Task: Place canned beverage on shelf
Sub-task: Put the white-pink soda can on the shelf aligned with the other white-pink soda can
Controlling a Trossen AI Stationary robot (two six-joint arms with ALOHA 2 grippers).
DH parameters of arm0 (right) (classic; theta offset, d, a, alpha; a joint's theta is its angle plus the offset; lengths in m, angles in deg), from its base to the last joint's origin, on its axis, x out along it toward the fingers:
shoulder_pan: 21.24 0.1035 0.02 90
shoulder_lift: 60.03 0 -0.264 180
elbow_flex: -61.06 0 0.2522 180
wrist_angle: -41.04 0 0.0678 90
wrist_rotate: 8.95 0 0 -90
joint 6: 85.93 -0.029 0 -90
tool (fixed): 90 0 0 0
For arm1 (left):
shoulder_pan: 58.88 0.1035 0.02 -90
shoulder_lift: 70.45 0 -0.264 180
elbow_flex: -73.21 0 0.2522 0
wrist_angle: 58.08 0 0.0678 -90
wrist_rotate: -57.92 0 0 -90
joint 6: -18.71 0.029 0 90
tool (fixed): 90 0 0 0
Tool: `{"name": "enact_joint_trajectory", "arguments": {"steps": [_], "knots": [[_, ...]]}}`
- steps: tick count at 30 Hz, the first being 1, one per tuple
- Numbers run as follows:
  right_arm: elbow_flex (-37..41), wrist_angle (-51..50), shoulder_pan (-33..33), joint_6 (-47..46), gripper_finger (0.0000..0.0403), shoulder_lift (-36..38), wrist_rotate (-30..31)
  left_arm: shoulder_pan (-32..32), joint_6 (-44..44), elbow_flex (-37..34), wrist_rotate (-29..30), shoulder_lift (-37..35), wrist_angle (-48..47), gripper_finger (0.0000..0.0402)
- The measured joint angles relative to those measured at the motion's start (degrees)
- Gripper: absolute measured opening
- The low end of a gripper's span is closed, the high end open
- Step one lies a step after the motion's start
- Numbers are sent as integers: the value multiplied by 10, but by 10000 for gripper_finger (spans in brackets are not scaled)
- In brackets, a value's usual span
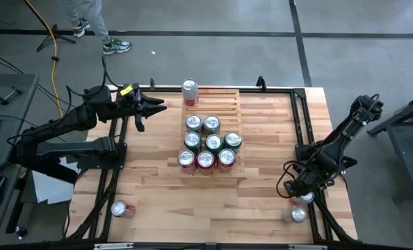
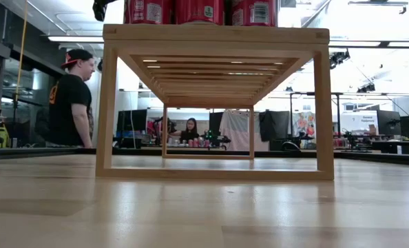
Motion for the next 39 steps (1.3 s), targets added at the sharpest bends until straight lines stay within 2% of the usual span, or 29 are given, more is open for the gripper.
{"name": "enact_joint_trajectory", "arguments": {"steps": [9,13,16,20,26,29,31,35,39], "knots": [[-22,0,0,1,275,0,6,0,28,0,1,0,0,127],[-57,-15,-5,19,275,0,41,0,29,0,1,0,5,173],[-116,-68,-17,40,275,0,97,0,25,0,1,0,21,205],[-232,-178,-41,86,275,0,203,0,19,1,1,0,65,236],[-394,-328,-79,118,275,-7,377,0,19,1,-7,2,133,255],[-435,-311,-115,184,275,-9,461,0,19,6,-8,2,145,255],[-458,-318,-150,225,275,-17,493,0,19,17,-8,5,145,255],[-507,-295,-230,352,275,-42,510,0,34,47,-14,22,147,255],[-567,-249,-307,523,275,-79,507,0,60,75,-17,54,147,255]]}}
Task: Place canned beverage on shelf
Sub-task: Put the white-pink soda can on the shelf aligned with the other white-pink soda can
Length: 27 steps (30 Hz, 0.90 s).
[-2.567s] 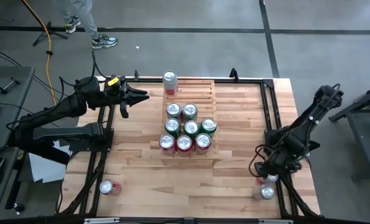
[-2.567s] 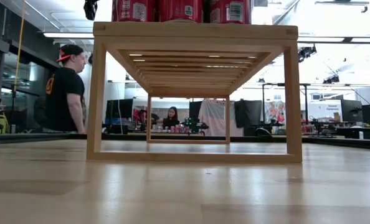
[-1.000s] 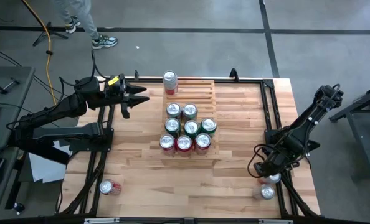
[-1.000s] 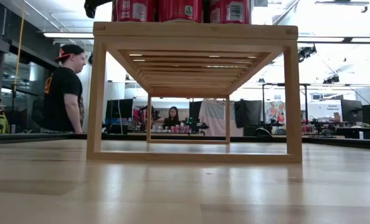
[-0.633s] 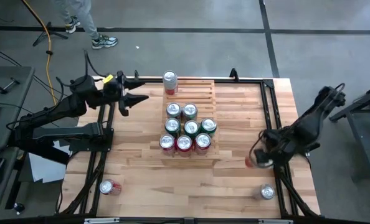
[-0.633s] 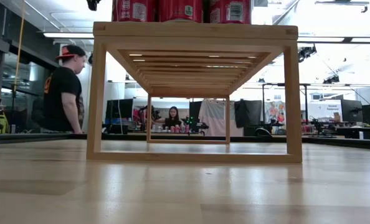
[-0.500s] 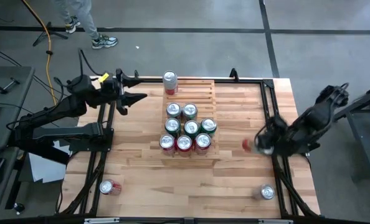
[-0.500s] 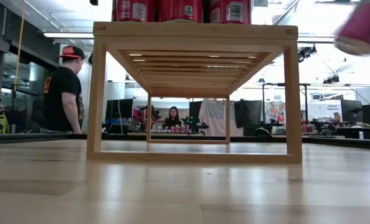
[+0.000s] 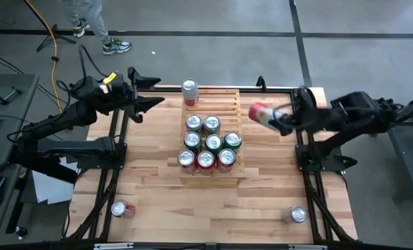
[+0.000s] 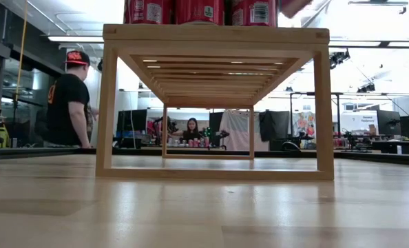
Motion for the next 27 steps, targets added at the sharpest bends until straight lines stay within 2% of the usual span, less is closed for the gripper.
{"name": "enact_joint_trajectory", "arguments": {"steps": [5,13,21,27], "knots": [[-80,38,-80,190,275,-56,-28,0,-18,25,0,52,-2,255],[-212,39,-199,407,275,-170,-173,-1,-55,51,-38,112,-3,255],[-315,70,-256,569,275,-273,-256,-1,-59,69,-54,152,-4,255],[-380,100,-276,647,275,-327,-312,-1,20,95,-55,191,-42,255]]}}
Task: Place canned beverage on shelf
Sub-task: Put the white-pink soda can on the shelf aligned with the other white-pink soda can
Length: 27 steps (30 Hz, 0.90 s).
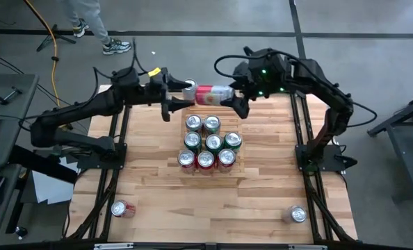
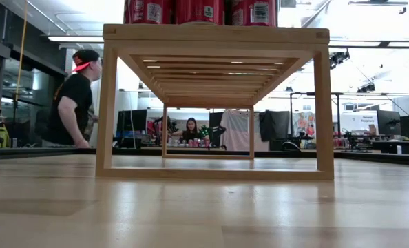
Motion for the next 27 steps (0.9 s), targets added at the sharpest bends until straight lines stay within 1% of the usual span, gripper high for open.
{"name": "enact_joint_trajectory", "arguments": {"steps": [5,7,11,14,16,18,23,27], "knots": [[18,32,-4,23,275,-3,-26,0,81,4,17,27,-3,255],[20,30,-4,30,275,-5,-27,0,97,4,19,37,-2,255],[20,42,-5,55,275,-9,-31,-1,99,4,13,56,17,256],[20,51,-5,63,275,-11,-41,-3,96,4,-30,66,39,256],[20,64,-8,70,275,-14,-57,-5,95,4,-45,68,58,256],[20,76,-9,74,275,-13,-72,-6,100,3,-48,68,78,256],[19,101,-9,81,275,-13,-76,-7,108,3,-51,64,115,256],[18,115,-13,84,275,-16,-83,-4,106,3,-76,65,144,256]]}}
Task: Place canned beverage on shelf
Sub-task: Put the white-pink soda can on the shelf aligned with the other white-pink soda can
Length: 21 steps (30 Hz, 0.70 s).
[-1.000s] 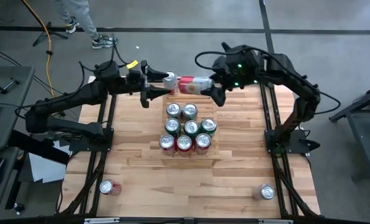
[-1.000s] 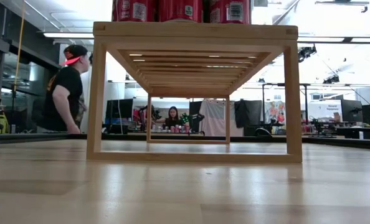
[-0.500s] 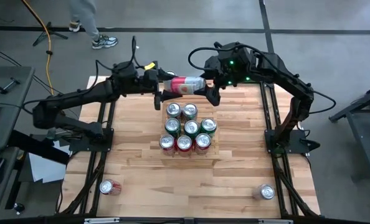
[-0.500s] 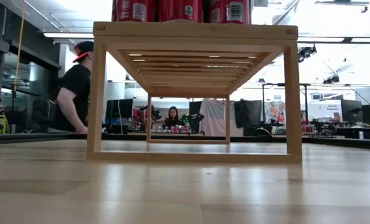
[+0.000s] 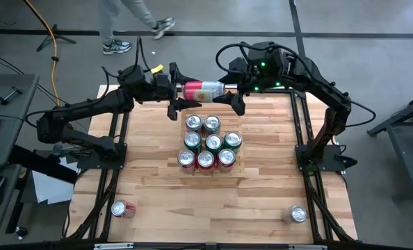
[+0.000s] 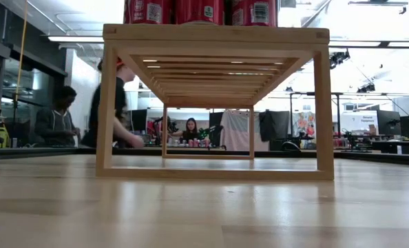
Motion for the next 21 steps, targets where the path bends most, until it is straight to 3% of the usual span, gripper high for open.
{"name": "enact_joint_trajectory", "arguments": {"steps": [11,17,21], "knots": [[0,22,0,2,277,-6,-12,2,1,0,-16,-1,20,231],[0,58,0,-3,336,-10,-13,15,-7,2,-12,2,30,231],[4,57,0,-14,345,-16,-8,23,-8,-2,-15,3,18,230]]}}
